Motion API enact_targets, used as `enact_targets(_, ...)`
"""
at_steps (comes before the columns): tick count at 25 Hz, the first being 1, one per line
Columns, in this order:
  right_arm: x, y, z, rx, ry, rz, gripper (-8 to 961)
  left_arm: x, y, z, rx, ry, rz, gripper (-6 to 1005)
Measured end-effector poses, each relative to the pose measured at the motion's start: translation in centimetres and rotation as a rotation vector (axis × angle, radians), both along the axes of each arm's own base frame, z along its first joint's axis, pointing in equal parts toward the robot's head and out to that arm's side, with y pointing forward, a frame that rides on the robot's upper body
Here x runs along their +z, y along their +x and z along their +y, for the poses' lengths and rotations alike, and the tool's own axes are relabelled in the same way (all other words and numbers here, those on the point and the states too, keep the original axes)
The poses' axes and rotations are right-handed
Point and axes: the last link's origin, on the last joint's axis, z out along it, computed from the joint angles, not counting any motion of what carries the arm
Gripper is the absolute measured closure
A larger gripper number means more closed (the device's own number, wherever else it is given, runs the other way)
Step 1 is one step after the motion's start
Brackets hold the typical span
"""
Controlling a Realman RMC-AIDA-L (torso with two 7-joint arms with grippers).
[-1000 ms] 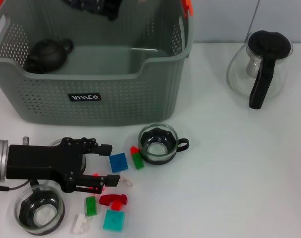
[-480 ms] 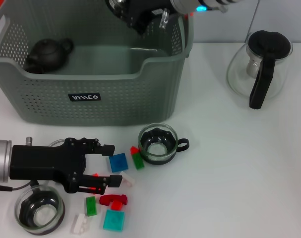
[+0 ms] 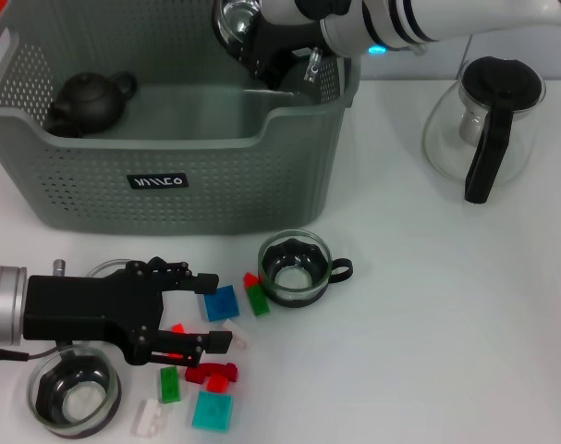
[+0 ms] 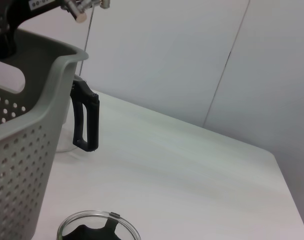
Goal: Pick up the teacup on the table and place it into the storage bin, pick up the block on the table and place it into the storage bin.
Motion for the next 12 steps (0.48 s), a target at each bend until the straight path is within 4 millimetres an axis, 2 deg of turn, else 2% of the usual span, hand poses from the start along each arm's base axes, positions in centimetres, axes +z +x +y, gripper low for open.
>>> enact_targets(12, -0.32, 0.12, -0.26, -0.001, -0.012, -0.006, 896, 0.09, -0.07, 0.04, 0.0, 0.003, 0.002, 175)
